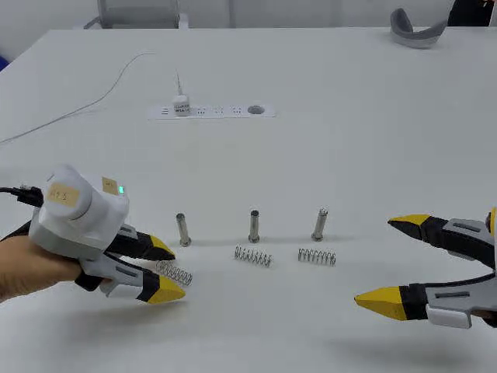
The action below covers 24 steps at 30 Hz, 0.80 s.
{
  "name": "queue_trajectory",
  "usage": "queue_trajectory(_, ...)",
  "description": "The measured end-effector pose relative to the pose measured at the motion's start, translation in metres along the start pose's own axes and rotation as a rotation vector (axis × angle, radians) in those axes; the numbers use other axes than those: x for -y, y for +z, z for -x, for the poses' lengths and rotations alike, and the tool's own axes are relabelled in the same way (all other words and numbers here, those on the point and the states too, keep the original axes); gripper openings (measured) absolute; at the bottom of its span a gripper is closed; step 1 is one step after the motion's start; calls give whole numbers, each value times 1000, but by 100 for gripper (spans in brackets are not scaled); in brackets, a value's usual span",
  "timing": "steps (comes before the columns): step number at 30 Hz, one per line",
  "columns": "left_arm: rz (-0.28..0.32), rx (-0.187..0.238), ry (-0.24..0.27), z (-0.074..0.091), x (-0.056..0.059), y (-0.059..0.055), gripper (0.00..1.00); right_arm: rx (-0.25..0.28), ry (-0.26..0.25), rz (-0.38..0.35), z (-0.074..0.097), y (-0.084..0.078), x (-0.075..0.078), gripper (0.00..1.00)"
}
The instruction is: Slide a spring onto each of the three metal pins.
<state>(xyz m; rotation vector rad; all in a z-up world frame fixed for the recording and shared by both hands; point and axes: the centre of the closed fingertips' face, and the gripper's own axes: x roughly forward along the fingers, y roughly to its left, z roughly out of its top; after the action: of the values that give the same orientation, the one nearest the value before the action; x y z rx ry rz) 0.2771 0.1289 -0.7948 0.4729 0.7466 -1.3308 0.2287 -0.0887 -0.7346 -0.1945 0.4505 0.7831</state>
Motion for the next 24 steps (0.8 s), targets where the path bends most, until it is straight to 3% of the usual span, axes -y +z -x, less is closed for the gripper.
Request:
queue_trajectory(11,9,-22,37,9,2,-17,30,1,10,4,-3,1,-1,80)
queue_trajectory(17,19,2,82,9,-3,-16,23,1,12,6,-3,2,-1,80)
queue_trajectory(24,-32,2,130,9,-9,-18,12,5,12,13,-2,4,-2,80)
